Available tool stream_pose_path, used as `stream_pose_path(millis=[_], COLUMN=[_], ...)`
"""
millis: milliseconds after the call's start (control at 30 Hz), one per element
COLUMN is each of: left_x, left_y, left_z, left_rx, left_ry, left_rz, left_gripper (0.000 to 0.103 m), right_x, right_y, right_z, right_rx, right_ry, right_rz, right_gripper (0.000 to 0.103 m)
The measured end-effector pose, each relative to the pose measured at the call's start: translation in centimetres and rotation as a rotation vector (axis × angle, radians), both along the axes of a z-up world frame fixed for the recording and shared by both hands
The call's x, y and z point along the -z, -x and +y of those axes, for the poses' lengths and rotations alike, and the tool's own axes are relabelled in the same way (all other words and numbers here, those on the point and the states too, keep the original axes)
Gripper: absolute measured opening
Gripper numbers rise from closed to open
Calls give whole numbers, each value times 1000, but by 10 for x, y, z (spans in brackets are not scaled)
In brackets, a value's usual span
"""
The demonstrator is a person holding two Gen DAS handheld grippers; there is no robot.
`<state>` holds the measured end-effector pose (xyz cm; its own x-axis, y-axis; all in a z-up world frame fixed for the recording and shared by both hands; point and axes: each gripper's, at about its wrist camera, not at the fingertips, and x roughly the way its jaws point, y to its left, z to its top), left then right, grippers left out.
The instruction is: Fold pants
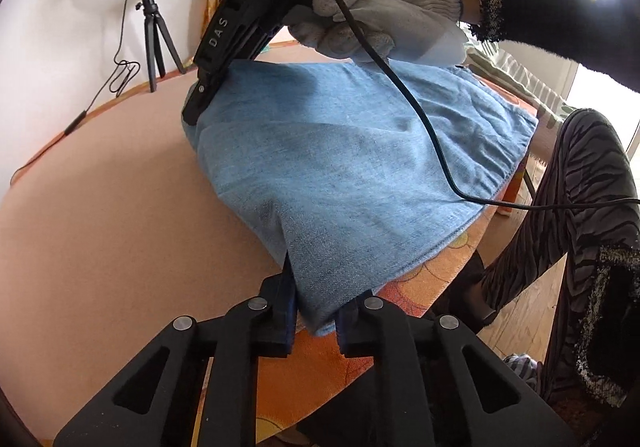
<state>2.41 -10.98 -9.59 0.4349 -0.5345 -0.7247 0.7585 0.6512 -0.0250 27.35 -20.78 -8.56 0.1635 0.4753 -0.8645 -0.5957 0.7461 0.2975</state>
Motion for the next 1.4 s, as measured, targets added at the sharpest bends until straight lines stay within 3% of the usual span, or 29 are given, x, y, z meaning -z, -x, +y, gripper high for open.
stream_pose_path(millis=[167, 333, 467, 567, 633, 667, 700, 833, 900, 1033, 1133, 1233, 1400], left_x=[2, 5, 5, 4, 6, 5, 4, -12, -20, -36, -36, -22, 3], left_y=[5, 8, 12, 18, 18, 18, 17, 17, 17, 4, -10, -23, -32], left_z=[7, 8, 14, 18, 18, 19, 22, 44, 53, 55, 36, 18, 13], left_rx=[-11, -13, -20, -28, -24, -21, -18, -21, -47, -84, -38, -29, -56], left_ry=[25, 13, 13, 13, 7, 12, 24, 111, 143, 217, 206, 179, 112], left_rz=[15, 17, 16, -4, 13, 17, 29, 42, 21, 17, 53, 111, 200], left_gripper=[12, 12, 12, 15, 15, 15, 15, 15, 16, 16, 24, 24, 24], right_x=[-29, -6, 4, -9, -14, -18, -21, -33, -32, -12, 3, 17, 23], right_y=[-4, -27, -44, -37, -33, -29, -24, 13, 36, 65, 63, 53, 40], right_z=[-24, -25, -28, -20, -21, -23, -25, -32, -29, -10, 1, 13, 21], right_rx=[63, 136, 198, 129, 99, 109, 124, 94, 51, 0, 1, 12, 28], right_ry=[-113, -108, -189, -169, -144, -100, -67, -99, -110, 7, 29, 85, 78], right_rz=[-40, -16, 2, -10, 9, -20, -50, -116, -129, -186, -177, -194, -206], right_gripper=[7, 5, 1, 1, 13, 26, 30, 29, 22, 21, 21, 21, 21])
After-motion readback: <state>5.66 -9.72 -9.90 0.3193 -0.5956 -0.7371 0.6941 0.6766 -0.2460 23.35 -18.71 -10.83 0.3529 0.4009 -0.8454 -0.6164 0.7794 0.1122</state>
